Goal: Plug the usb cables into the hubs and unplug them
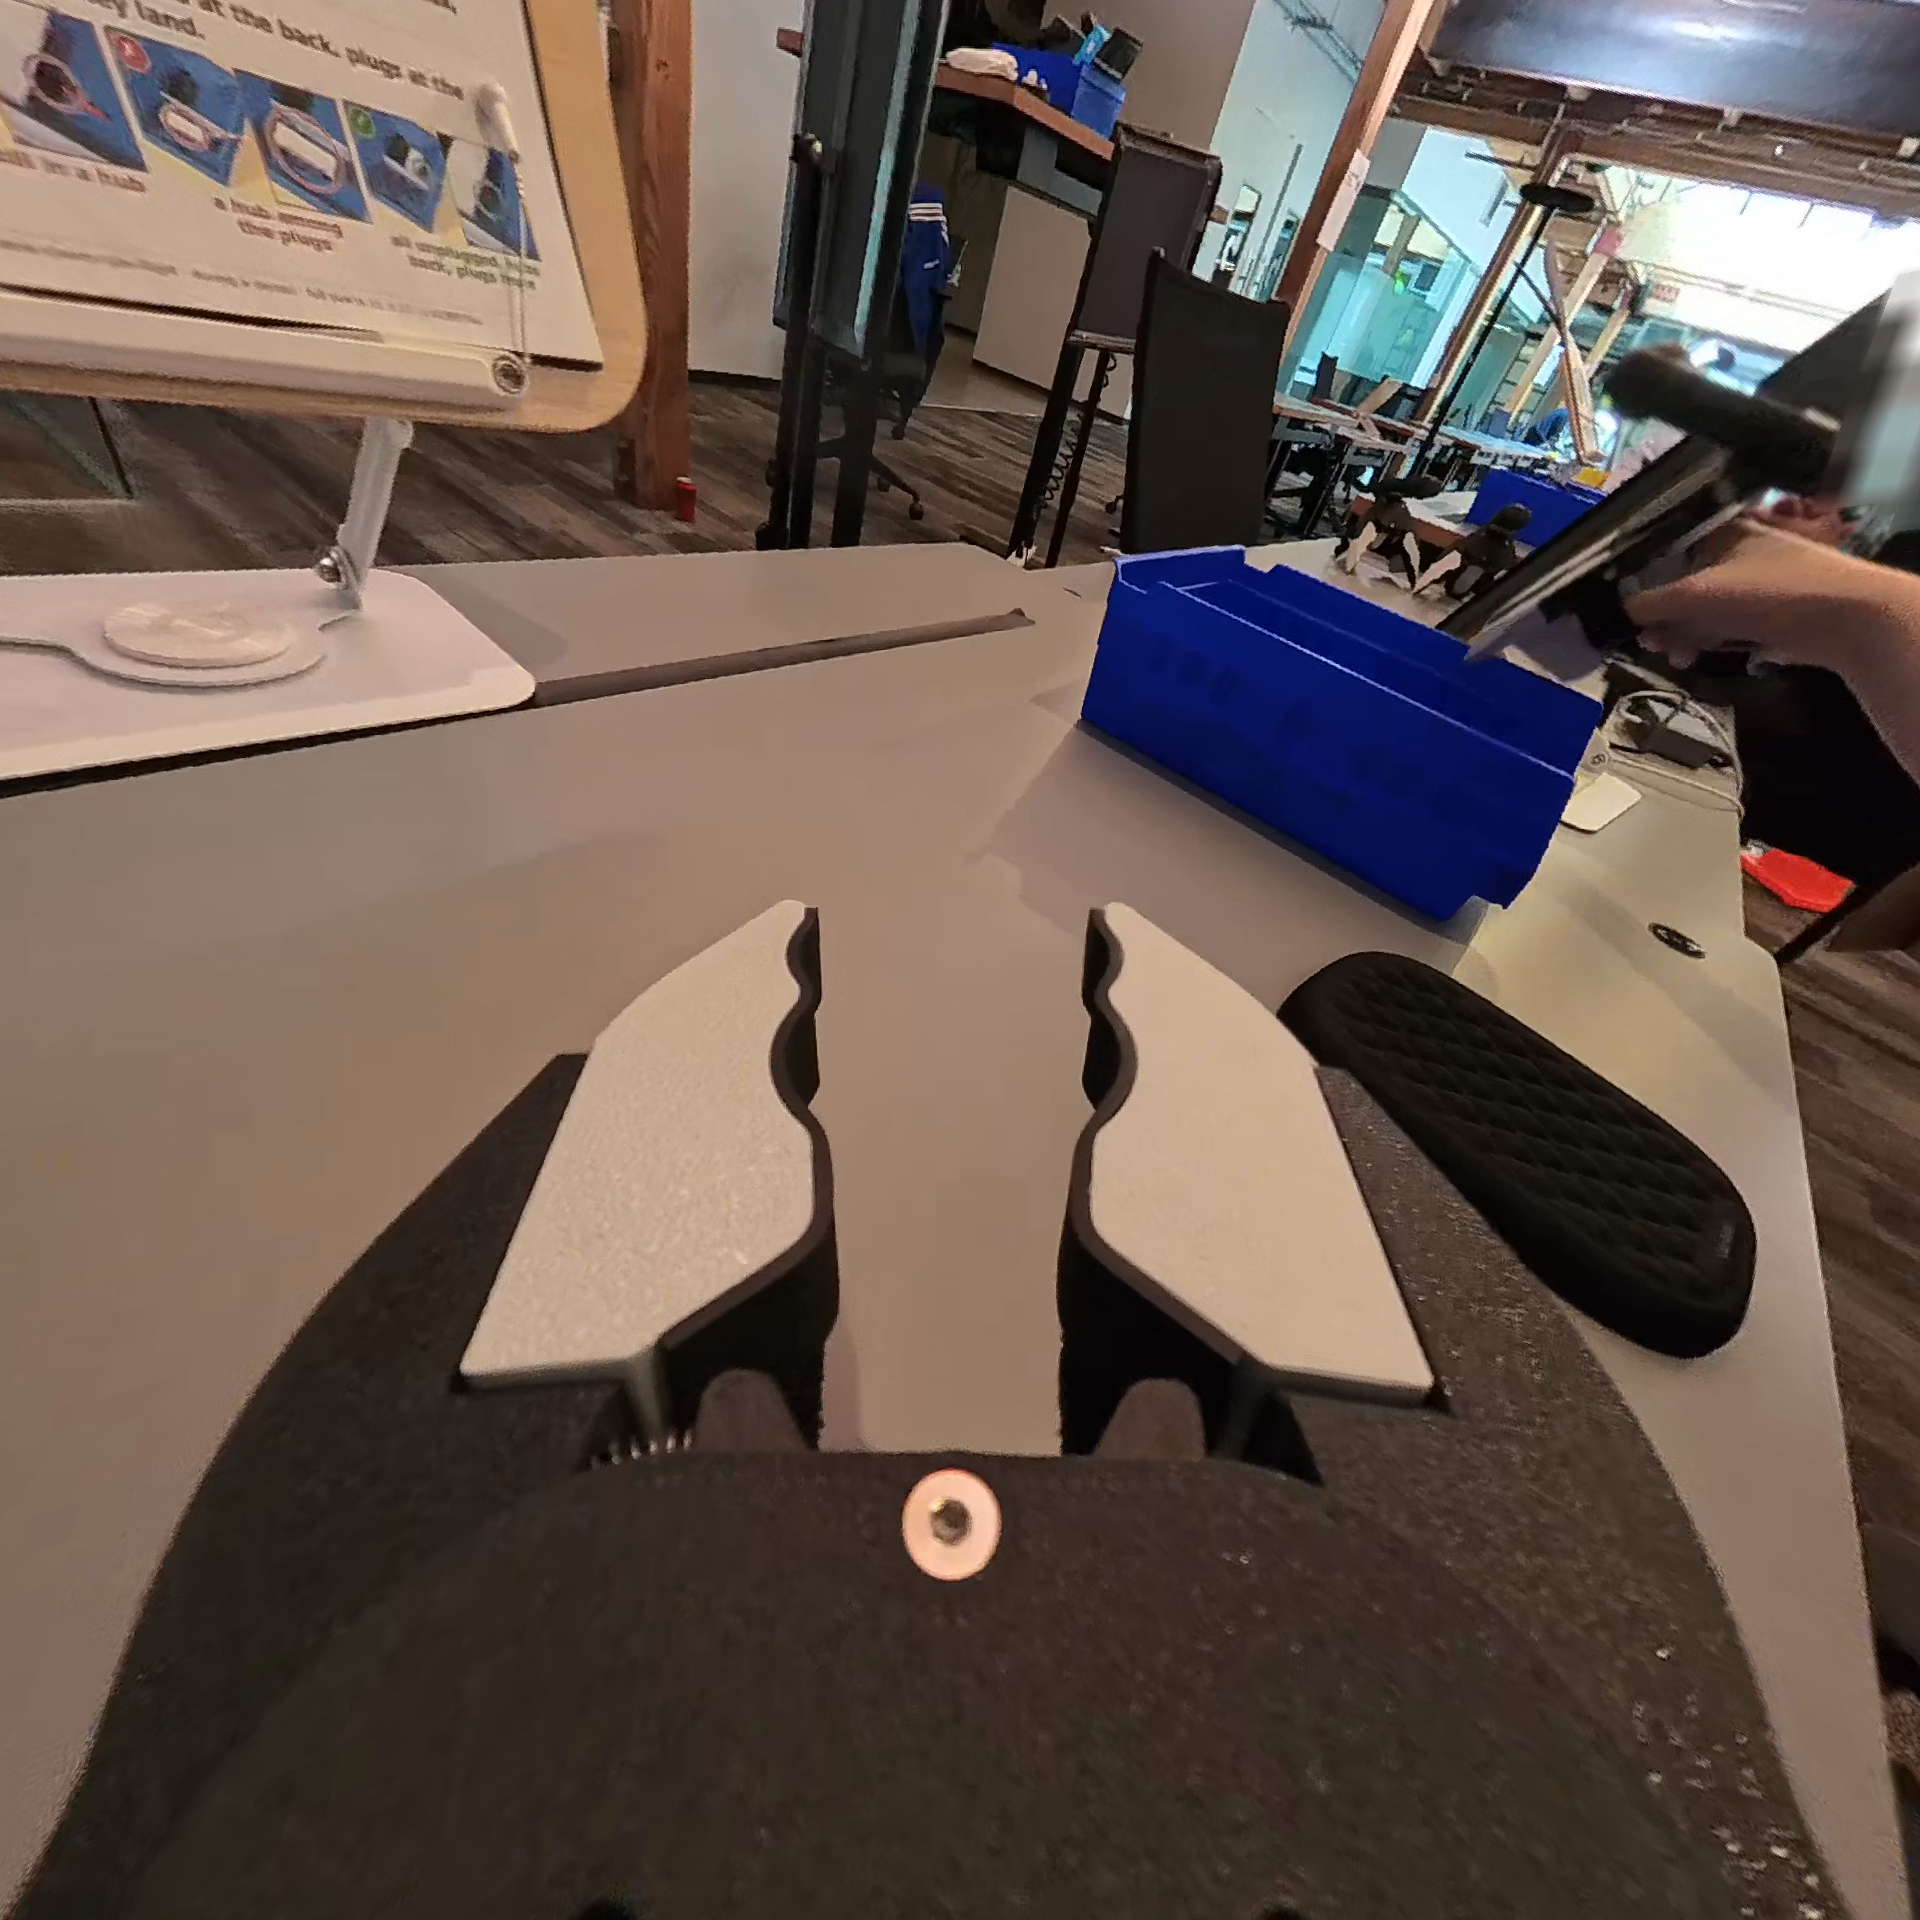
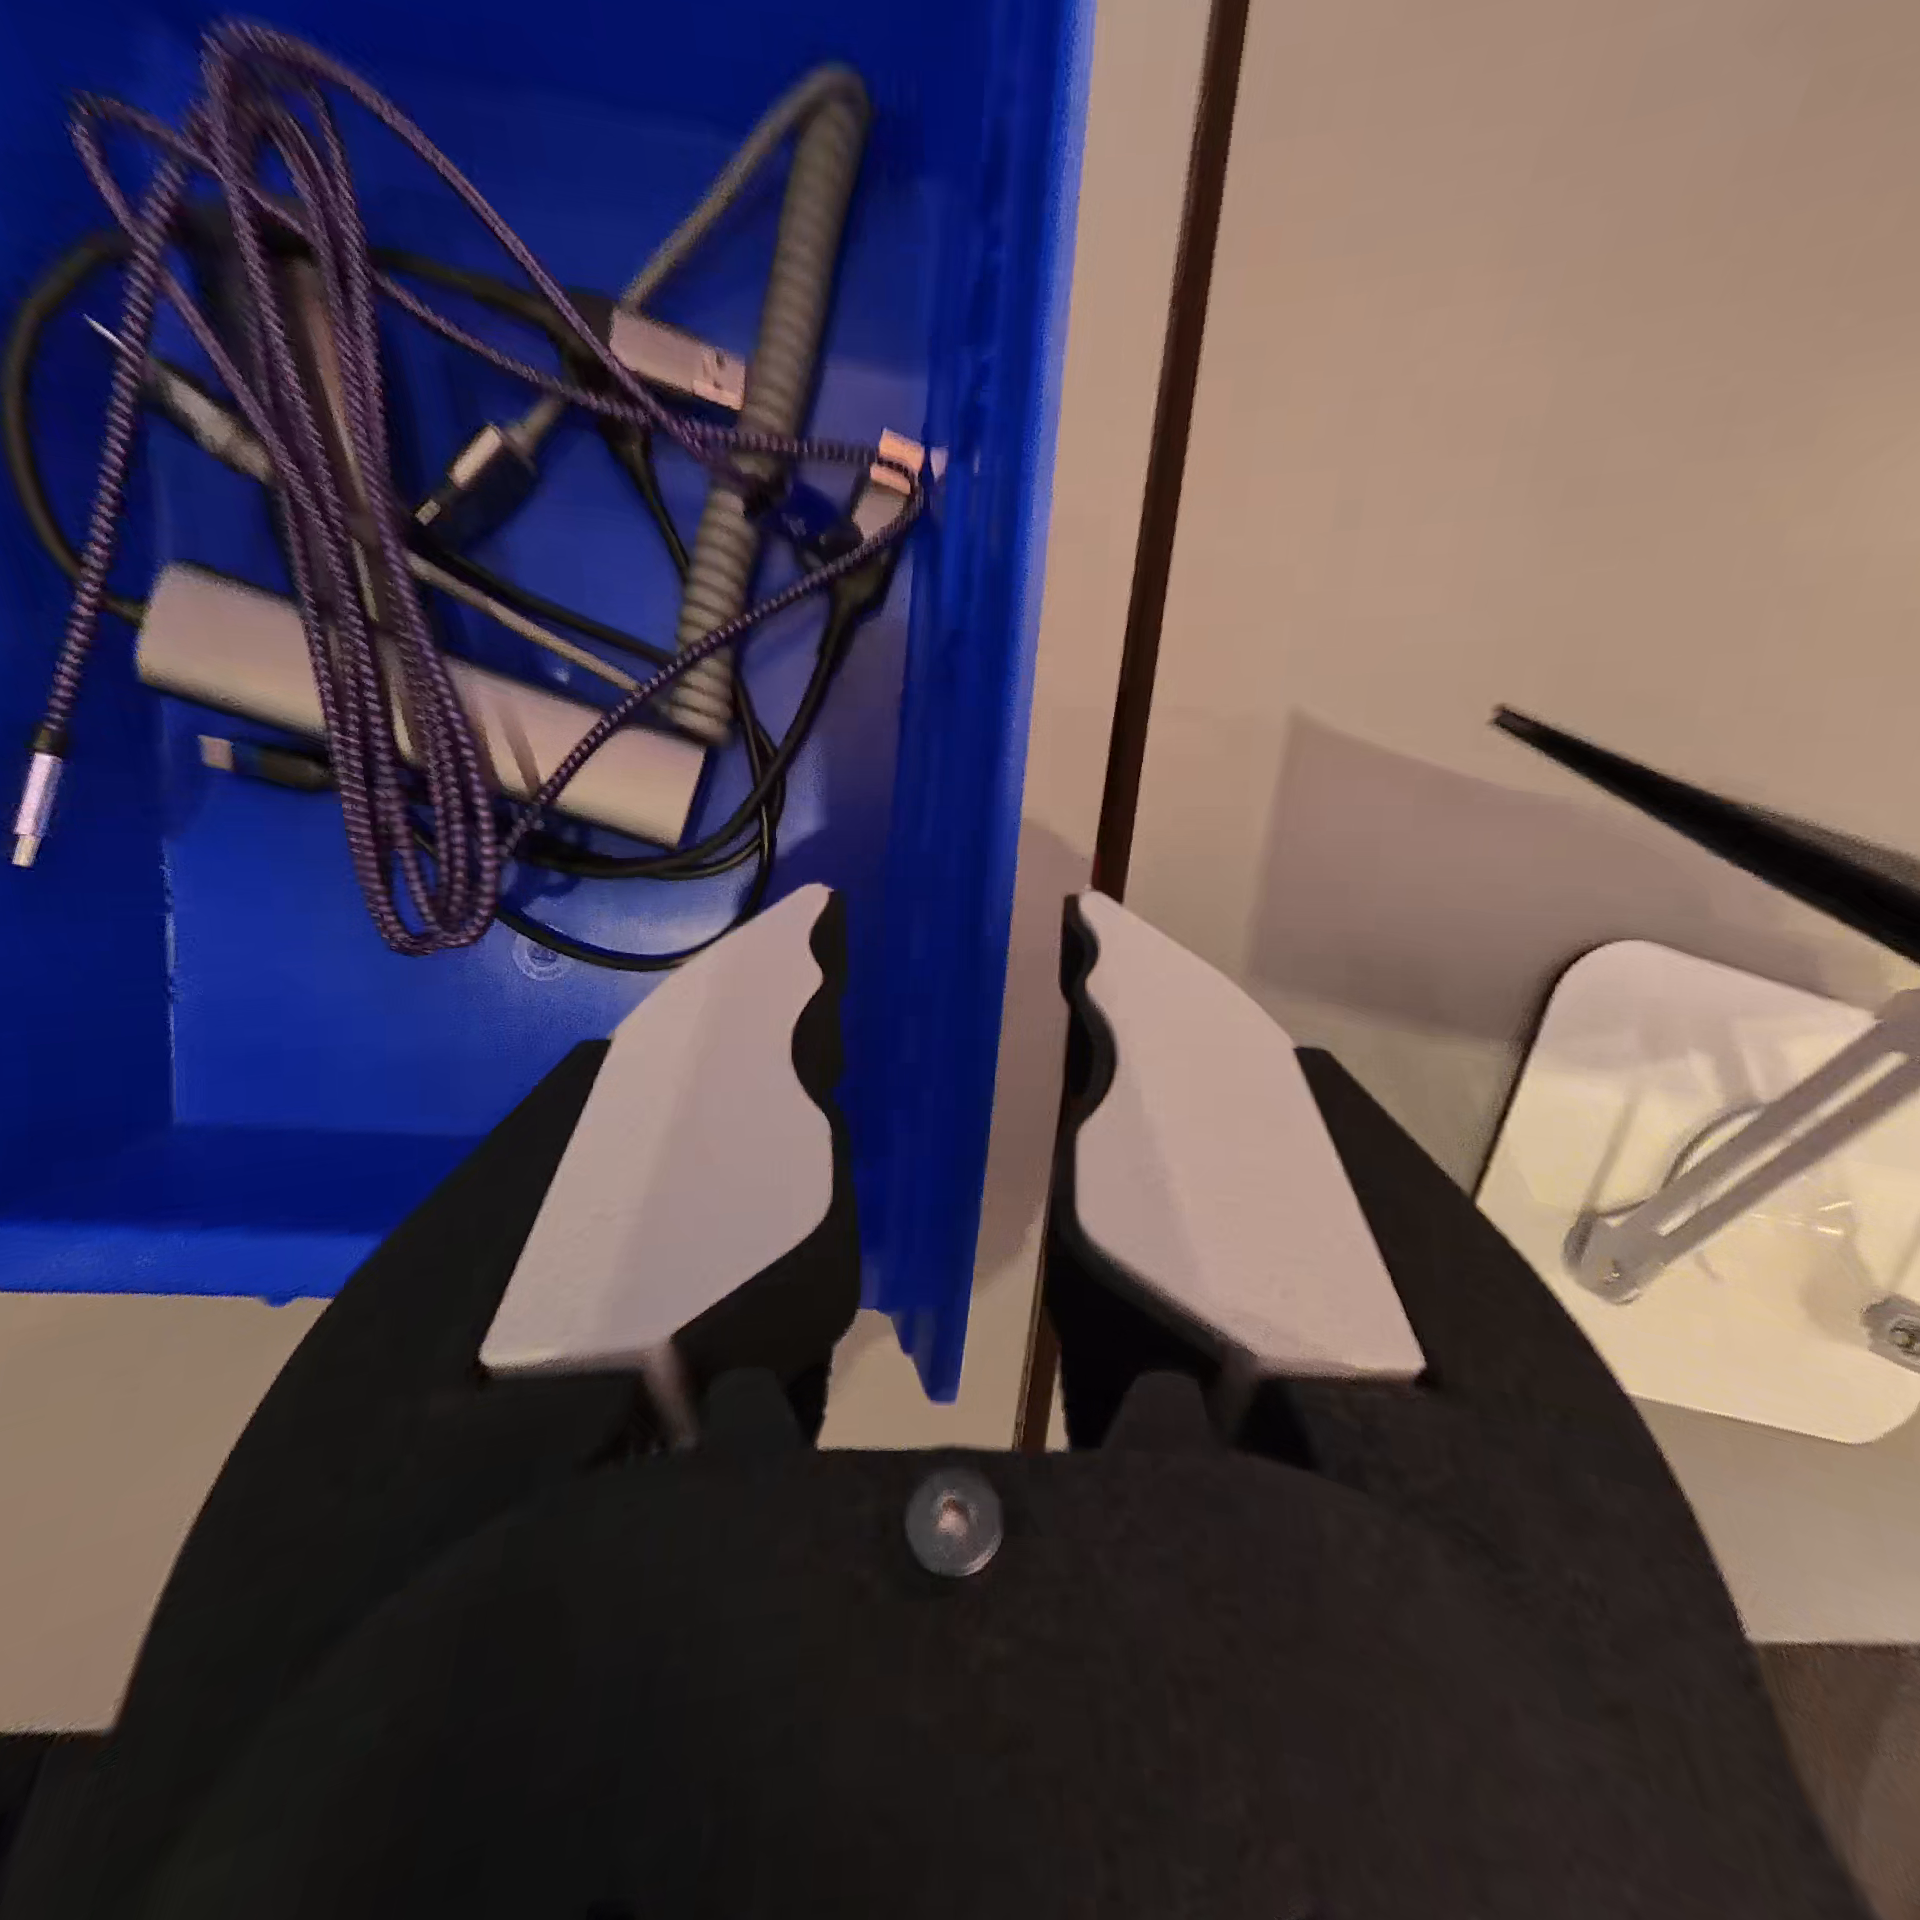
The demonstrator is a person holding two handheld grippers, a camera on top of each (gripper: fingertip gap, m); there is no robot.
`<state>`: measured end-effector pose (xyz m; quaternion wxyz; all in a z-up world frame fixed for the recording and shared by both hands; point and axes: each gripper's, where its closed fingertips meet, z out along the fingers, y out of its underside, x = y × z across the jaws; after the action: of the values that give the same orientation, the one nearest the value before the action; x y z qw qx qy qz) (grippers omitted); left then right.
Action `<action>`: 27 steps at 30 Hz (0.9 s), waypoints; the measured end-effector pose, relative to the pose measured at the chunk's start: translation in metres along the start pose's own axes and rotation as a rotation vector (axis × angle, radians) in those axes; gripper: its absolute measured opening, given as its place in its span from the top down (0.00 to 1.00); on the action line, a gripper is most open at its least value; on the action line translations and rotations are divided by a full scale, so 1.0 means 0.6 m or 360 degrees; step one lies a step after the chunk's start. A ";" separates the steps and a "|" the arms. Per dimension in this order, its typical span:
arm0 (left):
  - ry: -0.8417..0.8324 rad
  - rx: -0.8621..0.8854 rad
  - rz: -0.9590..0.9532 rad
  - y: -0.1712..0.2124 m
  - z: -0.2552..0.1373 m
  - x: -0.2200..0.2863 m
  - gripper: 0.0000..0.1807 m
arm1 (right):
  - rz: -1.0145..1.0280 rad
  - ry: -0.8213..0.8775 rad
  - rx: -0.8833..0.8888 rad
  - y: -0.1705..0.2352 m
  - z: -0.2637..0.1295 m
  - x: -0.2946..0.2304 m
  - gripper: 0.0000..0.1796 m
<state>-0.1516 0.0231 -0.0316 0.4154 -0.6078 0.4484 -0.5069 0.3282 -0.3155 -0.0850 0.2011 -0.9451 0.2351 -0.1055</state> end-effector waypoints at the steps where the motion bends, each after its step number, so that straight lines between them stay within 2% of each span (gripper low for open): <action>1: -0.0019 -0.0014 -0.0020 -0.002 -0.006 -0.002 0.74 | 0.0007 -0.0016 -0.0061 0.007 0.013 0.000 0.79; 3: -0.0071 -0.0073 -0.0023 -0.001 -0.022 -0.005 0.74 | 0.0045 -0.0022 -0.0157 0.018 0.034 0.000 0.92; 8: -0.0370 -0.0238 0.0060 0.016 -0.097 -0.046 0.75 | 0.0142 -0.0072 -0.0154 0.014 0.046 0.000 0.92; 10: -0.0486 -0.0219 0.0022 0.015 -0.140 -0.063 0.75 | 0.0083 -0.0066 -0.0276 0.034 0.064 -0.001 0.88; 12: -0.0730 -0.0189 0.0041 0.006 -0.201 -0.096 0.75 | 0.0036 -0.0072 -0.0341 0.042 0.071 -0.006 0.90; 15: -0.1196 -0.0198 0.0094 -0.016 -0.318 -0.164 0.74 | 0.0210 -0.0261 -0.0332 0.038 0.070 -0.023 0.97; 19: -0.1615 -0.0274 0.0077 -0.027 -0.448 -0.253 0.73 | 0.0237 -0.0286 -0.0336 0.038 0.070 -0.023 0.97; 21: -0.1589 -0.0302 -0.0059 -0.015 -0.460 -0.290 0.69 | 0.0246 -0.0293 -0.0333 0.038 0.070 -0.023 0.97; 23: -0.1500 -0.0308 -0.0186 -0.004 -0.448 -0.317 0.70 | 0.0255 -0.0296 -0.0328 0.037 0.070 -0.023 0.97; 27: -0.1607 -0.0423 -0.0215 0.028 -0.437 -0.368 0.72 | 0.0258 -0.0282 -0.0322 0.037 0.070 -0.022 0.97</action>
<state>-0.4317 0.2191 -0.0644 0.4654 -0.8514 0.2126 -0.1155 0.3199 -0.3132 -0.1334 0.1326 -0.9441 0.3014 0.0190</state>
